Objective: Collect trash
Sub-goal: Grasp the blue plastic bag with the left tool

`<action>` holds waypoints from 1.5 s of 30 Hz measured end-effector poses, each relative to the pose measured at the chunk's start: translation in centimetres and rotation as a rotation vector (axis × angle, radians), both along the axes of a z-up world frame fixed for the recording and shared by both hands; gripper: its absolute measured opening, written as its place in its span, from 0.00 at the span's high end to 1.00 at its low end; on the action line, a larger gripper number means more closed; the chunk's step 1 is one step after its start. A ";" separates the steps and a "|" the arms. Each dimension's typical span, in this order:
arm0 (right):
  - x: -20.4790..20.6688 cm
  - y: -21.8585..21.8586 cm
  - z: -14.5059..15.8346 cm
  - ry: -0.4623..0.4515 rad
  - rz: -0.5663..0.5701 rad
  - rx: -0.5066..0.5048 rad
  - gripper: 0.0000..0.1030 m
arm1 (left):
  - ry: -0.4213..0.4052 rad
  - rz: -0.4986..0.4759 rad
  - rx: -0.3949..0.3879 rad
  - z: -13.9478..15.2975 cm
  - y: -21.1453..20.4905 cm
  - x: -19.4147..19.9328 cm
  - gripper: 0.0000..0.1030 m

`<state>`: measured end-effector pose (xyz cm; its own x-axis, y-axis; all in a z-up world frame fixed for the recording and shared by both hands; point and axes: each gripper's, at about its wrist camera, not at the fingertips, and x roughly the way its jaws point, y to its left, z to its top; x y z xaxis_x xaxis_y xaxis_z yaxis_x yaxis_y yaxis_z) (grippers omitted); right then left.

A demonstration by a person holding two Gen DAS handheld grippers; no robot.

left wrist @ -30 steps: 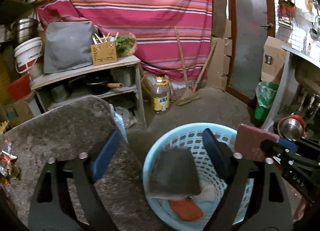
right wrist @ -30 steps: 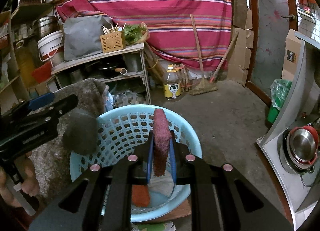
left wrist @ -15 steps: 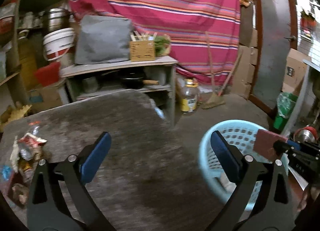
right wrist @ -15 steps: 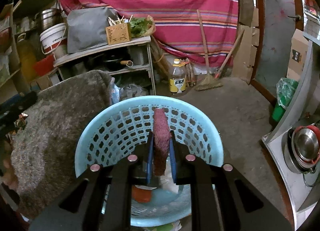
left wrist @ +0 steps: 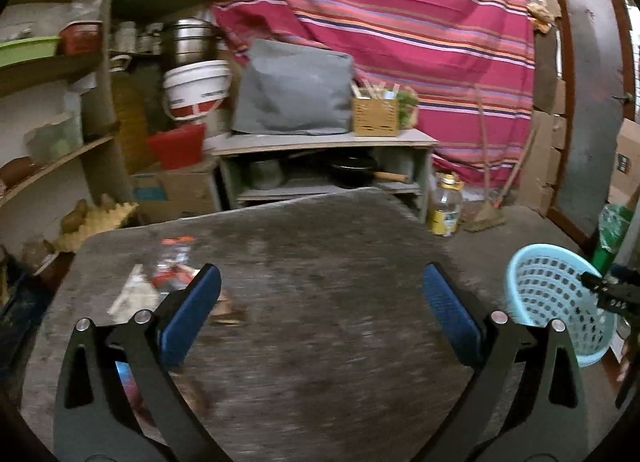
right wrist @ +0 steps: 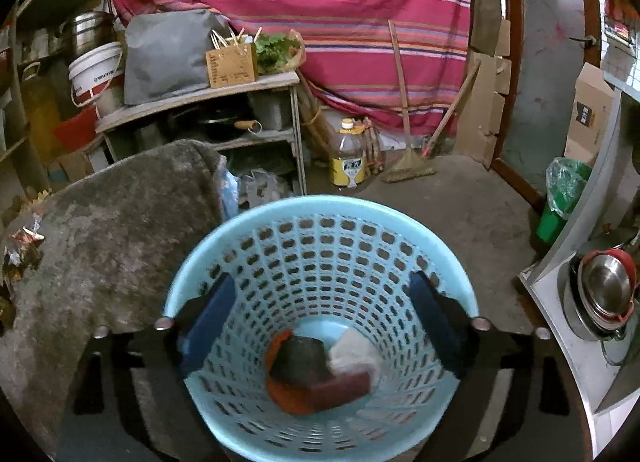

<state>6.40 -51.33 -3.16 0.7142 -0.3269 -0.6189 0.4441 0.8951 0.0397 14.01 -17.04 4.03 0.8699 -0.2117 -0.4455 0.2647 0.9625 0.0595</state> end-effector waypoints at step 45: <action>9.0 25.2 -0.8 0.053 0.310 -0.084 0.05 | 0.405 0.222 -0.059 -12.7 23.8 8.4 0.47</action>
<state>15.36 -26.11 -3.94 0.7552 -0.1510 -0.6378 0.1496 0.9871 -0.0564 22.44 6.73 -8.71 0.6552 -0.0749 -0.7517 0.0425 0.9972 -0.0623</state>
